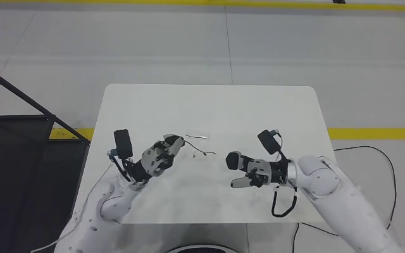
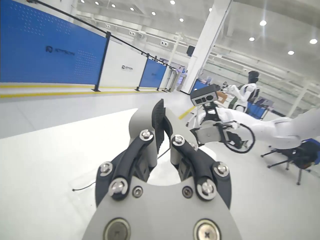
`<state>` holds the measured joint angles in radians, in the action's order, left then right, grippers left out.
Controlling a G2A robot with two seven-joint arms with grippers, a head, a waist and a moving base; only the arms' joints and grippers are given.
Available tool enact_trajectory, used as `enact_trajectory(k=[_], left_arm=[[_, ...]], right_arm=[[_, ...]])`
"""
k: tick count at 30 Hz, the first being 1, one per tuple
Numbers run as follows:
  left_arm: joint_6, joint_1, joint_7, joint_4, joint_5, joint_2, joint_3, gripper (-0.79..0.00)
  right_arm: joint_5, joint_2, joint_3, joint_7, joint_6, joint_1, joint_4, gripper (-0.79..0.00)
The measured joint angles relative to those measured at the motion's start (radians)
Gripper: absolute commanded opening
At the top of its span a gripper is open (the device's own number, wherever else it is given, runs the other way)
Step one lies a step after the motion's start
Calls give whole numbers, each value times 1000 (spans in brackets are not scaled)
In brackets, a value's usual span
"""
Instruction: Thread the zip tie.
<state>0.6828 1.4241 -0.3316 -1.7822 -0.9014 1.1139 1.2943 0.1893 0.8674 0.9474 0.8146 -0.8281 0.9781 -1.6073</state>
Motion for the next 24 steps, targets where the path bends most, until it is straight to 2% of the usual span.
enact_trajectory(k=[11,13,21,24], left_arm=[[-2,0,0,0,-10,0,0,-785],[-31,-5,0,-4,-36,1,8,-785],[-84,-7,-139,19,-308,1,16,-785],[-139,-8,-210,42,-436,1,11,-785]], right_arm=[[19,-3,28,10,-21,25,6,0],[21,-2,30,12,-27,28,11,0],[54,1,33,33,-47,23,39,0],[59,3,29,40,-47,17,45,0]])
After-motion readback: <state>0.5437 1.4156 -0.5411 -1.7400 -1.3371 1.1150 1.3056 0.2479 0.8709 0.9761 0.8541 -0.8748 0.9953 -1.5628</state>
